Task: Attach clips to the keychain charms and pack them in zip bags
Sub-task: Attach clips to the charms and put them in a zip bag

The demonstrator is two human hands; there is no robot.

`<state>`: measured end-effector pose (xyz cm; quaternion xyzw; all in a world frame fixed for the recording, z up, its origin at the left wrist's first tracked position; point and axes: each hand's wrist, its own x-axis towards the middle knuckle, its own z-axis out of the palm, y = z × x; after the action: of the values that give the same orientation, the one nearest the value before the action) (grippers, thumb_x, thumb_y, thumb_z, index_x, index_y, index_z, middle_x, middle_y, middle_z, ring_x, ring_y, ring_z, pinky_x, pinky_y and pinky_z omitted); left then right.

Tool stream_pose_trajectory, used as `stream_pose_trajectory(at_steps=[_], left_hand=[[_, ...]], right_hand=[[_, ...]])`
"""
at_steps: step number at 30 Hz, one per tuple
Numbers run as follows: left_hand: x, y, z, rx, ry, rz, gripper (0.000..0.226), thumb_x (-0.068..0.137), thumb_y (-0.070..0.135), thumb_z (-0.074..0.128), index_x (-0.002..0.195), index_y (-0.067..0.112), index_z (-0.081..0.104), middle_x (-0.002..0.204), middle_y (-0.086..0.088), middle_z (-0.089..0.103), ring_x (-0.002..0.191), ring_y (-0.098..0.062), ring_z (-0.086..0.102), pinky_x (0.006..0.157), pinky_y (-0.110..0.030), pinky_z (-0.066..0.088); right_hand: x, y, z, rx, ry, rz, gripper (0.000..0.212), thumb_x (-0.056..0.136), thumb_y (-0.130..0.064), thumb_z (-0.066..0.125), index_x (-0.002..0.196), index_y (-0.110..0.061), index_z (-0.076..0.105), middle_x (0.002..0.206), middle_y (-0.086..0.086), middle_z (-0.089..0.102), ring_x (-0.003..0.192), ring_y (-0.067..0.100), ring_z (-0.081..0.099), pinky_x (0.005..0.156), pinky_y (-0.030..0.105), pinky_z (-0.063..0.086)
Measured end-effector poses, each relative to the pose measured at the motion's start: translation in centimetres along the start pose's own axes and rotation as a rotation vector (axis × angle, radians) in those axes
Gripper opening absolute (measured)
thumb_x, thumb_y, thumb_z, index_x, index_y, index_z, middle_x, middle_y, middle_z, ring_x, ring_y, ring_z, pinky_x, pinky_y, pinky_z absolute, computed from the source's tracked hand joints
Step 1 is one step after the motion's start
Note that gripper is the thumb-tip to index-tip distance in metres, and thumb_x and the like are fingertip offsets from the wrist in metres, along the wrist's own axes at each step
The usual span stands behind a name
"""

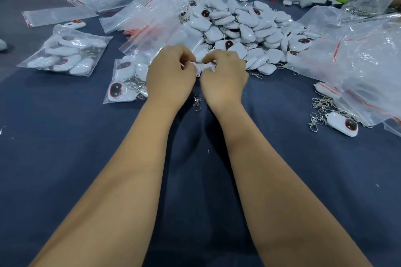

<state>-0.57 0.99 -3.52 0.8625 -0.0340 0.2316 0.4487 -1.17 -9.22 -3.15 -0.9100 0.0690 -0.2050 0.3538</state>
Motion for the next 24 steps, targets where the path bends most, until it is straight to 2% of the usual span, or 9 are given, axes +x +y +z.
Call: stream_pose_trajectory(at_steps=[4,11,13,14,16,18,20,22,24], left_hand=[[-0.1,-0.3,0.2,0.146,-0.040,0.075,0.032,0.077,0.002,0.049,0.094,0.023,0.065,0.093,0.004,0.050,0.087,-0.018,0.051,0.071,-0.030,0.039],[0.3,-1.0,0.2,0.196,0.015,0.033,0.033,0.083,-0.004,0.044,0.095,0.016,0.067,0.098,-0.002,0.045,0.100,-0.029,0.054,0.072,-0.028,0.034],[0.4,-1.2,0.2,0.192,0.027,0.022,0.032,0.083,-0.004,0.044,0.094,0.016,0.068,0.098,-0.002,0.045,0.102,-0.031,0.054,0.072,-0.028,0.034],[0.4,-1.2,0.3,0.187,0.031,0.015,0.033,0.083,-0.004,0.044,0.093,0.017,0.068,0.098,-0.002,0.045,0.102,-0.030,0.054,0.071,-0.028,0.034],[0.4,-1.1,0.2,0.153,0.033,0.008,0.033,0.082,-0.003,0.044,0.090,0.019,0.067,0.098,-0.001,0.046,0.098,-0.026,0.054,0.069,-0.026,0.032],[0.4,-0.8,0.2,0.091,0.029,-0.004,0.034,0.081,-0.002,0.043,0.087,0.023,0.065,0.097,0.000,0.049,0.090,-0.019,0.053,0.062,-0.022,0.031],[0.3,-0.3,0.0,0.003,0.014,-0.041,0.033,0.079,0.001,0.045,0.083,0.028,0.064,0.095,0.000,0.057,0.081,-0.016,0.054,0.060,-0.018,0.034],[0.1,0.1,-0.1,-0.113,-0.014,-0.075,0.032,0.077,0.004,0.048,0.082,0.031,0.065,0.089,0.000,0.064,0.075,-0.016,0.058,0.064,-0.022,0.042],[-0.1,0.4,-0.1,-0.201,-0.062,-0.099,0.028,0.079,0.007,0.050,0.084,0.026,0.070,0.082,0.002,0.065,0.071,-0.016,0.059,0.068,-0.027,0.048]], right_hand=[[0.4,1.2,-0.7,-0.129,-0.058,0.190,0.041,0.080,-0.010,0.052,0.119,-0.025,0.054,0.129,0.002,0.047,0.123,0.027,0.036,0.098,0.036,0.023],[0.6,1.5,-0.7,-0.144,-0.113,0.150,0.036,0.088,-0.020,0.051,0.123,-0.024,0.058,0.126,0.002,0.050,0.122,0.026,0.039,0.094,0.035,0.023],[0.6,1.4,-0.7,-0.104,-0.109,0.159,0.025,0.091,-0.022,0.048,0.110,-0.025,0.062,0.115,-0.002,0.055,0.117,0.025,0.041,0.095,0.037,0.025],[0.6,1.3,-0.8,-0.059,-0.091,0.170,0.016,0.091,-0.022,0.046,0.091,-0.025,0.062,0.098,-0.004,0.056,0.107,0.025,0.044,0.093,0.037,0.027],[0.6,1.1,-0.8,0.125,-0.023,0.176,0.029,0.090,-0.018,0.046,0.063,-0.023,0.037,0.067,-0.007,0.040,0.080,0.021,0.039,0.077,0.033,0.030],[0.4,0.8,-0.8,0.344,0.026,0.184,0.034,0.089,-0.016,0.048,0.061,-0.020,0.029,0.059,-0.006,0.032,0.063,0.015,0.030,0.061,0.028,0.028],[0.2,0.5,-0.8,0.504,0.040,0.191,0.024,0.091,-0.017,0.050,0.068,-0.012,0.043,0.062,-0.001,0.044,0.061,0.012,0.035,0.056,0.033,0.035],[0.1,0.3,-0.5,0.583,0.011,0.187,0.018,0.092,-0.020,0.051,0.090,-0.002,0.055,0.079,0.018,0.061,0.067,0.015,0.044,0.064,0.041,0.044],[0.1,0.3,-0.2,0.546,-0.017,0.125,0.016,0.093,-0.023,0.053,0.094,-0.011,0.064,0.077,0.005,0.065,0.065,0.008,0.048,0.064,0.033,0.043]])
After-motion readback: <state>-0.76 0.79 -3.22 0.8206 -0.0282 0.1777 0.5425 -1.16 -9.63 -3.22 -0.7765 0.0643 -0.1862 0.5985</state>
